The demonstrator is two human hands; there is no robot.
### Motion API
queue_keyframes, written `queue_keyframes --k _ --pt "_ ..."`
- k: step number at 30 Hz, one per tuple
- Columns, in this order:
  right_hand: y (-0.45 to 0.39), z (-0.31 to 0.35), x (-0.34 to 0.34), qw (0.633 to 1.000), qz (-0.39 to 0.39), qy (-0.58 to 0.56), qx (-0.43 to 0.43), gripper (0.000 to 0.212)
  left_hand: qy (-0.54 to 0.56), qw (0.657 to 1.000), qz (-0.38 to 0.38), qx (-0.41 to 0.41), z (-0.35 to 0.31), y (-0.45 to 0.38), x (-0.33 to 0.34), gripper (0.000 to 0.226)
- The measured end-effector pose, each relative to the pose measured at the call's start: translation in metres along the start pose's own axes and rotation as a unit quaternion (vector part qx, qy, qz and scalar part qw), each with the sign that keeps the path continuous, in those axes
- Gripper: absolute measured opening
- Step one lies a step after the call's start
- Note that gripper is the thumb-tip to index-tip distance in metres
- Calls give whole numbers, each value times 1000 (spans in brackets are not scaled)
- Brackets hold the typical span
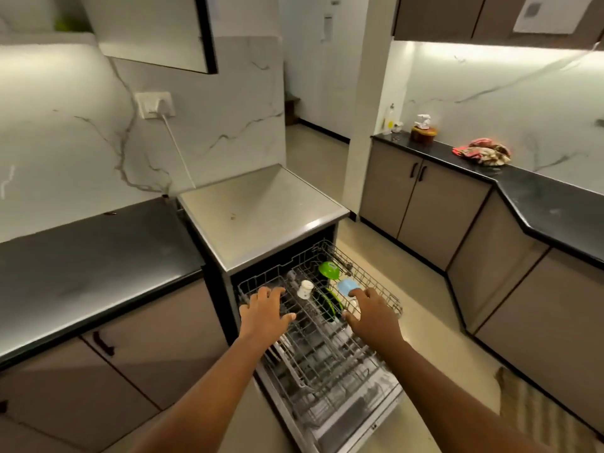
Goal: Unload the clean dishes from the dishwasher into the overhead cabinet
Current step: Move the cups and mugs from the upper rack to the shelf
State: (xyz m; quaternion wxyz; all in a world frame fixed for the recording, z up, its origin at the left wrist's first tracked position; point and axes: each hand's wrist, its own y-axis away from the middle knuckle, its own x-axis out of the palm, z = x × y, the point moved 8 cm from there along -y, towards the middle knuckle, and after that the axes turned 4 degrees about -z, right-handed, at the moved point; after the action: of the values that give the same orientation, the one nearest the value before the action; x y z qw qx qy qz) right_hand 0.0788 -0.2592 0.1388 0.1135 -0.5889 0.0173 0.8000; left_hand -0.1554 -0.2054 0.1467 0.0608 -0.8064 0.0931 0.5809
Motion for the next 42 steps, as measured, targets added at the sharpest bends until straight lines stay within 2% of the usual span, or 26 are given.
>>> queue_keyframes --k 3,8,17,24,29,35,42 --pt "4 -46 -4 1000 15 5 22 50 2 1000 25 -11 -28 0 31 65" --pt "-4 -81 10 998 34 -3 48 51 -7 999 46 -23 -37 -15 54 66" --pt "-51 -145 62 986 81 -40 143 52 -6 995 98 -8 -42 -102 104 64" --pt "-97 -196 113 958 101 -117 241 60 -41 982 186 3 -49 -152 176 62" --pt "-144 -226 152 949 137 -127 253 58 -45 980 192 -25 -55 -206 206 65" --pt "-205 -265 188 949 121 -127 263 56 -40 977 192 -83 -59 -261 253 68" --pt "-240 -303 306 933 257 -103 230 71 -83 961 216 -148 -45 -309 337 83"
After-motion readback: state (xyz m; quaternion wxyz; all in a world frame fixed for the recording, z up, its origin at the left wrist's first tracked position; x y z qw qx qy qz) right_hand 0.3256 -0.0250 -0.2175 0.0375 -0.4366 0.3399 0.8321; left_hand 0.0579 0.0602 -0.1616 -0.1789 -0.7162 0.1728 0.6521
